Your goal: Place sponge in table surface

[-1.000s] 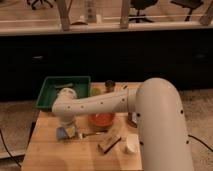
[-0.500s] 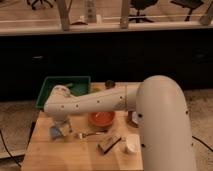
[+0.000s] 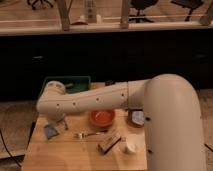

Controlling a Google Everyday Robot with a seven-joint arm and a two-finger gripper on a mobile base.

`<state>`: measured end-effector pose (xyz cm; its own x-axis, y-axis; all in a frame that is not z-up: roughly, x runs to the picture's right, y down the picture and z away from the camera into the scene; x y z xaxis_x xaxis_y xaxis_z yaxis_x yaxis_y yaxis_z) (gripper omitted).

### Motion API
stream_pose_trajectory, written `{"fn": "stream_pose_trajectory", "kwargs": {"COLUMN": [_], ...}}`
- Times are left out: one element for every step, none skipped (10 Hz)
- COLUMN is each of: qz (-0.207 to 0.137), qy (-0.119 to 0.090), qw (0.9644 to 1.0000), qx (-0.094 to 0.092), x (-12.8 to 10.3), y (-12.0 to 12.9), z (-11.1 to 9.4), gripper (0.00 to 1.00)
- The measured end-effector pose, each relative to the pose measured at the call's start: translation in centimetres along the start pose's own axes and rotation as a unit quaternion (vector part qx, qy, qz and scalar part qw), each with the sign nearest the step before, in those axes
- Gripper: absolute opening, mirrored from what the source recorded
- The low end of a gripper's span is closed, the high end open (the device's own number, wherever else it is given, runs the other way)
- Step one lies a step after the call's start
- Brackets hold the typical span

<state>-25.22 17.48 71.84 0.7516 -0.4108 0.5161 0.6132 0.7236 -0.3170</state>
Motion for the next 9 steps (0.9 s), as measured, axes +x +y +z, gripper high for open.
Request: {"fn": "stream_pose_trajectory", "kwargs": {"qz": [-0.005, -0.009, -0.013, -0.016, -0.019, -0.021, -0.023, -0.03, -0.037], "qy": [0.0, 0.0, 0.002, 0.002, 0.0, -0.001, -0.002, -0.006, -0.013], "qw": [1.0, 1.0, 0.9999, 0.9999, 0.9998, 0.9998, 0.9997, 0.9995, 0.9992], "qx": [0.0, -0.001, -0.001, 0.0, 0.0, 0.0, 0.0, 0.001, 0.002], "x": [-0.2, -0.3, -0.4, -0.6, -0.7, -0.8, -0.8, -1.2, -1.5], "y": [-0.1, -0.3, -0.5, -0.7, -0.9, -1.2, -1.3, -1.7, -2.0], "z": [-0.5, -1.0, -1.6, -2.0, -2.3, -2.5, -2.7, -3.2, -3.4], "gripper": [0.0, 0.0, 0.0, 0.0, 0.0, 0.0, 0.0, 0.0, 0.0]}}
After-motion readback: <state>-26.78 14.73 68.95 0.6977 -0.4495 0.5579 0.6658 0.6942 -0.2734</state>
